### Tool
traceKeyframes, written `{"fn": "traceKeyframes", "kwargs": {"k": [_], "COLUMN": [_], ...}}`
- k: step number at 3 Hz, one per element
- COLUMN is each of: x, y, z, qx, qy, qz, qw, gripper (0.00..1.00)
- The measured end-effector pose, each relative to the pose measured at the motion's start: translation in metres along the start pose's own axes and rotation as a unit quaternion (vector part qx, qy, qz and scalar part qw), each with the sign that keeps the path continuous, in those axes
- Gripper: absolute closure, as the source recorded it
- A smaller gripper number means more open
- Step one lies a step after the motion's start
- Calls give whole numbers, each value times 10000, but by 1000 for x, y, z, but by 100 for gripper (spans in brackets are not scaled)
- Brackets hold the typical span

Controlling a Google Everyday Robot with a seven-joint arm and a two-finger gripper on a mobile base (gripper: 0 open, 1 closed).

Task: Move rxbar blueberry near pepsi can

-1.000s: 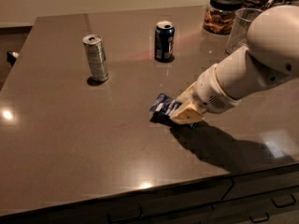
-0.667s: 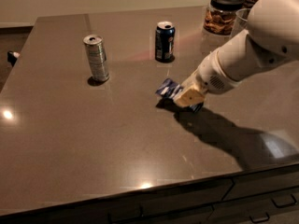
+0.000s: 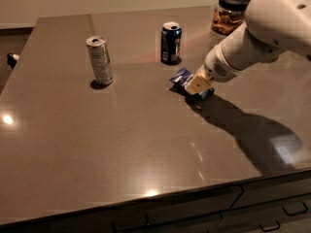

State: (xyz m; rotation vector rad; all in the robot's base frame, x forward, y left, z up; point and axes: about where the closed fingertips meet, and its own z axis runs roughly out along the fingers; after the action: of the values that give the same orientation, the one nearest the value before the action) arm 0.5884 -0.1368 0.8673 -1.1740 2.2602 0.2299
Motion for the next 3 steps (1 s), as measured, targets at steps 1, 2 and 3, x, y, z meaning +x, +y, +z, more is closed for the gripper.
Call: {"fn": "traceKeyframes", "kwargs": {"k": [1,2,3], "x": [-8,-20,-32], "y": [-24,-42,-57], "z": [14,31,46], "qx": [138,140,161], "qy": [-32,-77,-84], "qz": [149,203,246], "qw": [9998,9997,9995], "gripper": [100,100,83]}}
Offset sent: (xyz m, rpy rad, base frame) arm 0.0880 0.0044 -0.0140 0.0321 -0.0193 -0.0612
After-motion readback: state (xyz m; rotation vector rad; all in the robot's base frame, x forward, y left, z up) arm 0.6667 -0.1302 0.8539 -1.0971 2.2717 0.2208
